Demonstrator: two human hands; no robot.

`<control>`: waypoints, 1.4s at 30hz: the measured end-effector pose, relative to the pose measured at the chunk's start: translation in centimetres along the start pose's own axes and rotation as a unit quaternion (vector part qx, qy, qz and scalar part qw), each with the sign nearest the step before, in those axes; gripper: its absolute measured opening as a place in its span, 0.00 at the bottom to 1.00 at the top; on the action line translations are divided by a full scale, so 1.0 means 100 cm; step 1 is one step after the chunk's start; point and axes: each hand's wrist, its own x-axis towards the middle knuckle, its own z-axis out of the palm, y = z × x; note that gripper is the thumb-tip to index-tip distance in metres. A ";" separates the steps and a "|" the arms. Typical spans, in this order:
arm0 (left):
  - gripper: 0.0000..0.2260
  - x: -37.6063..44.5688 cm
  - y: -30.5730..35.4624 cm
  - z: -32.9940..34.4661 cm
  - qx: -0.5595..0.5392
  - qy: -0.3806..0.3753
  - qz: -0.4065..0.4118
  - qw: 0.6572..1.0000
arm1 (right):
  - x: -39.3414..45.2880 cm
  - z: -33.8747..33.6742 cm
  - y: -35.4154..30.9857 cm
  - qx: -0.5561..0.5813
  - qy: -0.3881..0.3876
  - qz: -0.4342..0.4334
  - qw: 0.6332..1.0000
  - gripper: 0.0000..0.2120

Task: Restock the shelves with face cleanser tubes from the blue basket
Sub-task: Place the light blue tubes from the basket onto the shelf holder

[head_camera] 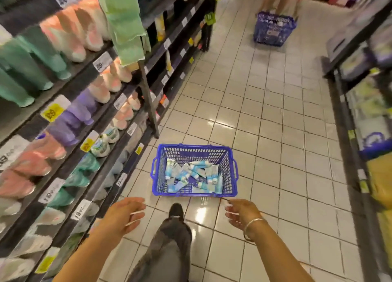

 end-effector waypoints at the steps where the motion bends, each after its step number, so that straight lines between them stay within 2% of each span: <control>1: 0.06 0.011 0.008 0.015 0.006 -0.013 -0.005 1.000 | 0.008 -0.006 -0.008 0.011 0.009 0.006 1.000 0.05; 10: 0.04 0.141 0.099 0.130 0.079 -0.096 -0.040 0.991 | 0.106 -0.001 -0.106 0.028 0.060 0.021 0.998 0.09; 15: 0.05 0.212 0.121 0.171 0.090 -0.083 -0.083 0.989 | 0.172 0.007 -0.140 0.012 0.078 0.043 0.996 0.02; 19: 0.04 0.270 0.114 0.182 0.114 -0.075 -0.113 0.984 | 0.231 0.018 -0.136 0.011 0.086 0.082 0.993 0.05; 25: 0.09 0.386 0.055 0.191 0.129 -0.041 -0.150 0.979 | 0.368 0.040 -0.103 -0.036 0.064 0.133 0.988 0.16; 29: 0.09 0.480 -0.011 0.207 0.170 -0.015 -0.174 0.970 | 0.468 0.053 -0.062 -0.115 0.029 0.140 0.983 0.15; 31: 0.04 0.524 -0.049 0.211 0.202 0.011 -0.172 0.964 | 0.511 0.063 -0.033 -0.144 0.001 0.153 0.978 0.12; 33: 0.09 0.567 -0.083 0.218 0.258 0.046 -0.154 0.953 | 0.549 0.076 -0.006 -0.174 -0.025 0.156 0.972 0.11; 36: 0.13 0.620 -0.120 0.236 0.343 0.096 -0.117 0.927 | 0.597 0.093 0.035 -0.217 -0.038 0.131 0.967 0.16; 39: 0.21 0.647 -0.155 0.252 0.401 0.097 -0.138 0.900 | 0.628 0.110 0.070 -0.210 -0.046 0.151 0.965 0.15; 42: 0.25 0.661 -0.192 0.249 0.401 0.108 -0.159 0.896 | 0.645 0.127 0.096 -0.190 -0.060 0.183 0.963 0.12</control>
